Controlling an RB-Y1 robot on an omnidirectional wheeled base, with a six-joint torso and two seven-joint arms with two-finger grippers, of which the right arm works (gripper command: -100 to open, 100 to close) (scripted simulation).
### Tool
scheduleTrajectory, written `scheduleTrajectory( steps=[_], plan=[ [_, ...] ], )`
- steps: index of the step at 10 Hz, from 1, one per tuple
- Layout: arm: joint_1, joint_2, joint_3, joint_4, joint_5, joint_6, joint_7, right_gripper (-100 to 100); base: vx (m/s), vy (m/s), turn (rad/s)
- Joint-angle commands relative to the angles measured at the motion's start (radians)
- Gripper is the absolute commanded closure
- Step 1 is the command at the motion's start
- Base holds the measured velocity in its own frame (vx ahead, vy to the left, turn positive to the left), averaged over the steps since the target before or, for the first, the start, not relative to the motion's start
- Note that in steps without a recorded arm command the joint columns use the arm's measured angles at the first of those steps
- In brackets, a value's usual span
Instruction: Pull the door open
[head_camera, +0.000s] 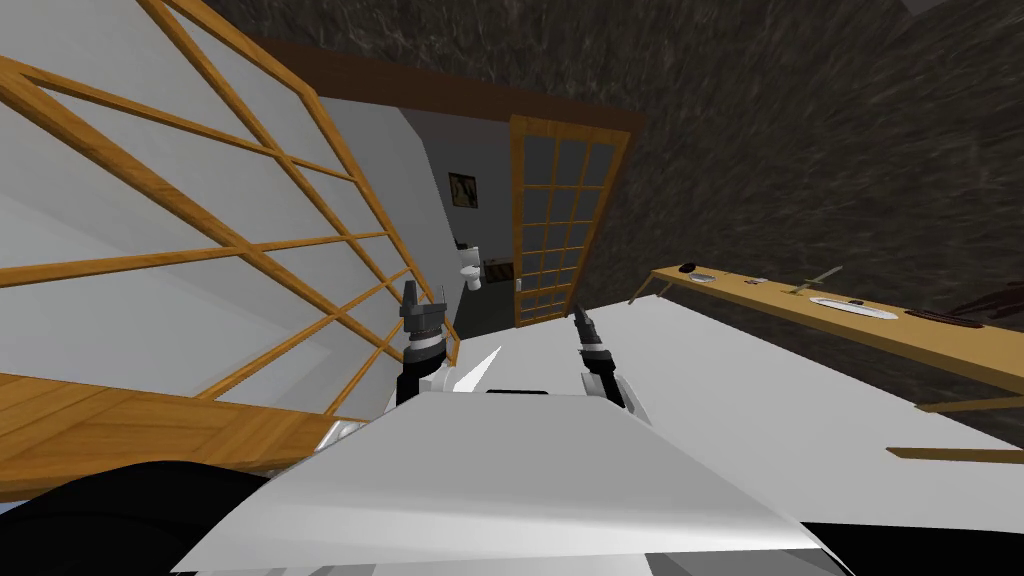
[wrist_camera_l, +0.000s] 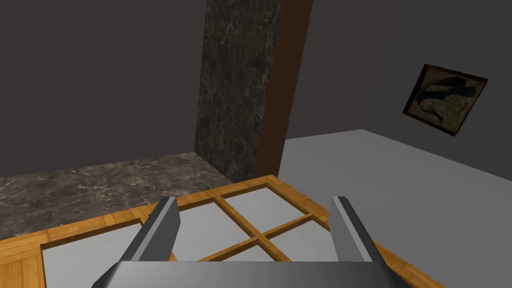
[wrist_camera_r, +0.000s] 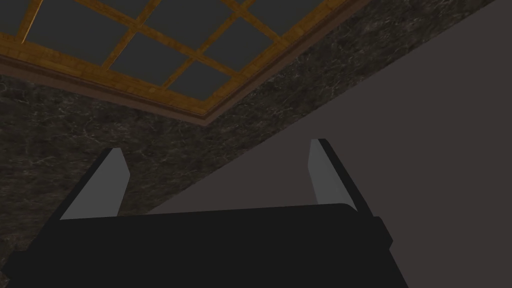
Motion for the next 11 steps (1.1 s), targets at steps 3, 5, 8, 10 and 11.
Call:
scheduleTrajectory(
  steps=[3,5,8,10,11],
  plan=[
    [-0.026,-0.007,-0.023,0.091,0.026,-0.025,0.076,-100,0.108,0.034,0.061],
    [-0.04,-0.01,-0.036,0.139,0.04,-0.037,0.117,-100,0.095,0.026,0.064],
    [-0.062,-0.015,-0.056,0.211,0.062,-0.054,0.178,-100,0.108,0.028,0.065],
    [-0.076,-0.017,-0.068,0.259,0.076,-0.065,0.219,-100,0.103,0.035,0.062],
    [-0.084,-0.018,-0.075,0.283,0.084,-0.071,0.239,-100,0.119,0.015,0.068]
  ],
)
